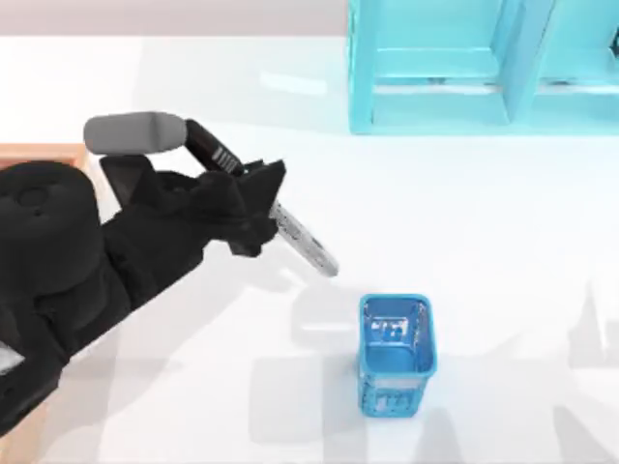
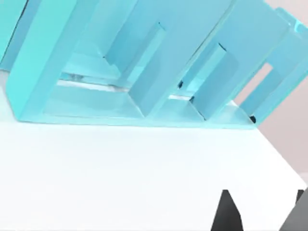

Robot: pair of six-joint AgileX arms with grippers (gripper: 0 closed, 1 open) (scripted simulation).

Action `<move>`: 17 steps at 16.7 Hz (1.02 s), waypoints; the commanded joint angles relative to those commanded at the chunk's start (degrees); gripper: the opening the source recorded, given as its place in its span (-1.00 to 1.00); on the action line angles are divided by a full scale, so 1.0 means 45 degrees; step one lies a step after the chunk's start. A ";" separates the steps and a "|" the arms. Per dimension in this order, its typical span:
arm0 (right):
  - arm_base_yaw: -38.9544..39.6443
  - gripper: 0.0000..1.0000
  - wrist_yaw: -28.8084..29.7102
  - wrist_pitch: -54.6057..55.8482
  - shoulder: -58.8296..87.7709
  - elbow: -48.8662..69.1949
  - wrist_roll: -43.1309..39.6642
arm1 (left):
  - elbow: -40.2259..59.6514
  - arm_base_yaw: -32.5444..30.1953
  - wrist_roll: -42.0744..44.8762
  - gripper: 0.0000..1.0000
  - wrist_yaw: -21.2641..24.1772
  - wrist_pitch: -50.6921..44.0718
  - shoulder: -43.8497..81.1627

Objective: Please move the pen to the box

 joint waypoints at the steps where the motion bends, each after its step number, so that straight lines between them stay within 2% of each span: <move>1: 0.0000 1.00 0.0000 0.0000 0.0000 0.0000 0.0000 | -0.0053 0.0434 0.0051 -1.00 0.0433 -0.0868 -0.0890; 6: 0.0000 1.00 0.0000 0.0000 0.0000 0.0000 0.0000 | -0.0186 0.1810 0.0167 -1.00 0.1806 -0.3229 -0.3312; 13: 0.0000 1.00 0.0000 0.0000 0.0000 0.0000 0.0000 | -0.0029 0.1881 0.0295 -1.00 0.1913 -0.3362 -0.3294; 17: 0.0000 1.00 0.0000 0.0000 0.0000 0.0000 0.0000 | 0.1365 0.2905 0.1961 -1.00 0.2921 -0.4743 -0.2692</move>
